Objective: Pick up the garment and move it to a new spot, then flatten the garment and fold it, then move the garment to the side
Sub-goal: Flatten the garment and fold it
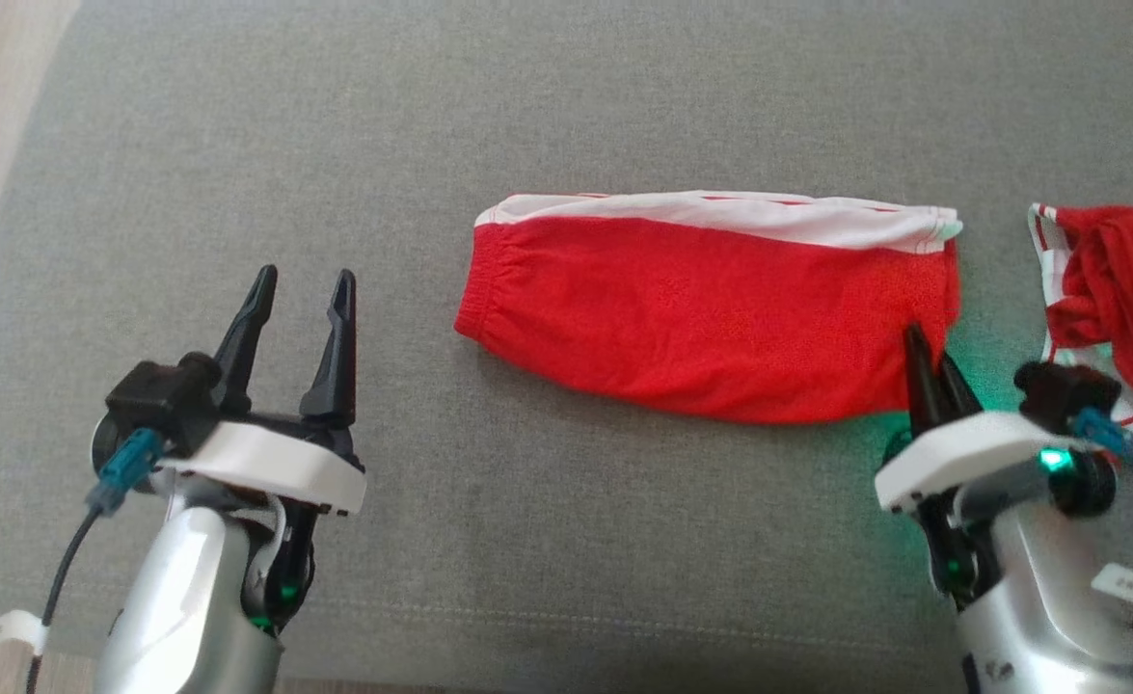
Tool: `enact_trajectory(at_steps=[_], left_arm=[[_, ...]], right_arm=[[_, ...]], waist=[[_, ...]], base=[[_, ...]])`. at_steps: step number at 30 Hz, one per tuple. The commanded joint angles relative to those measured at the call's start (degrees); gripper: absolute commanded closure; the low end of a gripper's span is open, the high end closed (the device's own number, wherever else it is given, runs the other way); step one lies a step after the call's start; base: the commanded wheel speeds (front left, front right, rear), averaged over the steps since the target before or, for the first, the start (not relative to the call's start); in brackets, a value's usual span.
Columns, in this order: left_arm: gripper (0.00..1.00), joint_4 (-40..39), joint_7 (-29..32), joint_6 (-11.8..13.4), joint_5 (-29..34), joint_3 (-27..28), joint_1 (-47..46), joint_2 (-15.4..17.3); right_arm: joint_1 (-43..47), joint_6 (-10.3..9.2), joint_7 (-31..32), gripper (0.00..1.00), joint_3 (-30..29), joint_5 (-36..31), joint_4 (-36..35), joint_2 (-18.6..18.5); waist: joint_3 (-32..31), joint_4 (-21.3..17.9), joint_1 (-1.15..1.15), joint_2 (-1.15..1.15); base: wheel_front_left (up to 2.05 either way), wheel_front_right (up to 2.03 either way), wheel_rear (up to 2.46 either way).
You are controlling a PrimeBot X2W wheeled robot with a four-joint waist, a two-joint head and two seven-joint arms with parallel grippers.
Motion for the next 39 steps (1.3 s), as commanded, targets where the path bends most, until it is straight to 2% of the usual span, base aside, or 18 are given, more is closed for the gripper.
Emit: enact_trajectory(at_steps=[1,6,10,11,19,27,28,30,35,39], left_arm=[[0.0,-2.0,0.1,0.2,0.1,1.6,-0.7,1.5],[0.0,-2.0,0.3,0.6,0.1,1.1,-0.3,1.4],[0.0,-1.8,0.4,0.7,0.0,0.4,-0.2,1.1],[0.0,-1.8,0.4,0.7,0.0,0.4,-0.2,1.1],[0.0,-1.1,0.2,0.4,-0.2,-0.9,-0.8,0.4],[0.0,-0.3,-0.1,0.5,-0.6,-1.1,-0.7,0.4],[0.0,-0.3,-0.1,0.5,-0.6,-1.1,-0.8,0.4],[0.0,-0.2,-0.2,0.6,-0.7,-1.1,-1.0,0.4],[0.0,-0.4,-0.3,1.0,-0.6,-0.6,-1.3,1.1],[0.0,-0.6,-0.4,1.5,-0.5,-0.2,-1.3,1.8]], right_arm=[[-1.8,-0.05,1.1,1.0,2.8,-0.5,-4.7,0.2],[-6.1,-0.05,6.8,1.0,10.7,0.5,-12.7,0.2],[-9.8,-0.05,9.4,1.0,18.3,4.2,-15.0,0.2],[-9.8,-0.05,9.4,1.0,18.3,4.2,-15.0,0.2],[-14.7,-0.05,9.4,1.0,33.2,13.6,-8.6,0.2],[-16.5,-0.05,6.0,1.0,40.6,19.2,-0.9,0.2],[-17.0,-0.05,5.5,0.91,41.2,19.8,-0.4,0.2],[-18.0,-0.05,3.9,0.0,42.3,20.8,0.0,0.2],[-20.4,-0.05,-1.0,0.0,43.8,22.0,-1.5,0.2],[-20.9,-0.05,-4.9,0.0,41.4,20.8,-3.0,0.2]], waist=[[-0.8,0.3,0.0,0.0],[-2.2,1.3,0.0,0.0],[-2.7,3.1,0.0,0.0],[-2.7,3.1,0.0,0.0],[-2.2,7.6,0.0,0.0],[-1.3,8.7,0.0,0.0],[-1.2,8.7,0.0,0.0],[-1.1,8.4,0.0,0.0],[-0.9,6.7,0.0,0.0],[-1.2,5.0,0.0,0.0]], base=[[0.0,0.0,0.0],[0.0,0.0,0.0],[0.0,0.0,0.0],[0.0,0.0,0.0],[0.0,0.0,0.0],[0.0,0.0,0.0],[0.0,0.0,0.0],[0.0,0.0,0.0],[0.0,0.0,0.0],[0.0,0.0,0.0]])
